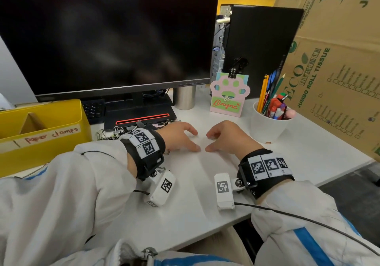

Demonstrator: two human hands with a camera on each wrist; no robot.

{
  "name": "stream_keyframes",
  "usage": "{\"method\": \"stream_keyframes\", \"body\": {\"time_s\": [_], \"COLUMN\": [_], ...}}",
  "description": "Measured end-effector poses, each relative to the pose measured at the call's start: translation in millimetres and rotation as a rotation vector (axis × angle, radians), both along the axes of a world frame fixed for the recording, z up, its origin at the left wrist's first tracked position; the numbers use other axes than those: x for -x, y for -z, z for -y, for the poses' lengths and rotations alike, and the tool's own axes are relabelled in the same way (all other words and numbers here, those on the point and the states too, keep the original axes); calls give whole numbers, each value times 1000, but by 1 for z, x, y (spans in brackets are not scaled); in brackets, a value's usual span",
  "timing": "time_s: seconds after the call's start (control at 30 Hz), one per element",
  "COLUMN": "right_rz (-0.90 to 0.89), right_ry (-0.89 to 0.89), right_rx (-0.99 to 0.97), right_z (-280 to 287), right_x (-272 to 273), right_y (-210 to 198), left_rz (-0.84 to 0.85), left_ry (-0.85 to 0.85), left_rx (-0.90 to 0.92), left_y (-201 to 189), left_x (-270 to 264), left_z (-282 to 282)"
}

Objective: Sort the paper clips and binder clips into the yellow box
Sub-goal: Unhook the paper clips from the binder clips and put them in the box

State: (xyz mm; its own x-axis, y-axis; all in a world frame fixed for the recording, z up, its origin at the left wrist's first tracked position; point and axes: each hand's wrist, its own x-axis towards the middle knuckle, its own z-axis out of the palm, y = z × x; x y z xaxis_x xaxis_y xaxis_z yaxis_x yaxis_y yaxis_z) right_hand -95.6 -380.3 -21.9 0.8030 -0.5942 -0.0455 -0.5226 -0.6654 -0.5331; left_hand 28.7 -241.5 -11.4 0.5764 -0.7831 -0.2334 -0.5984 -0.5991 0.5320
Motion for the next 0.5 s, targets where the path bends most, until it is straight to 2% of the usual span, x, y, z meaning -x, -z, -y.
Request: {"method": "stream_keyframes", "body": {"time_s": [0.07,0.13,0.27,0.37,0.5], "right_rz": [5,26,45,90,172], "right_ry": [23,58,29,34,57], "right_rx": [-16,-39,-57,-17,20], "right_z": [2,3,3,4,6], "right_x": [1,3,5,5,6], "right_y": [0,-2,-2,3,5], "left_rz": [99,143,140,255,396], "left_ry": [80,93,12,-72,-35], "left_rx": [-93,-84,-73,-198,-262], "left_y": [-1,0,0,0,-3], "left_x": [3,2,2,0,-9], "left_z": [0,1,1,-1,-4]}}
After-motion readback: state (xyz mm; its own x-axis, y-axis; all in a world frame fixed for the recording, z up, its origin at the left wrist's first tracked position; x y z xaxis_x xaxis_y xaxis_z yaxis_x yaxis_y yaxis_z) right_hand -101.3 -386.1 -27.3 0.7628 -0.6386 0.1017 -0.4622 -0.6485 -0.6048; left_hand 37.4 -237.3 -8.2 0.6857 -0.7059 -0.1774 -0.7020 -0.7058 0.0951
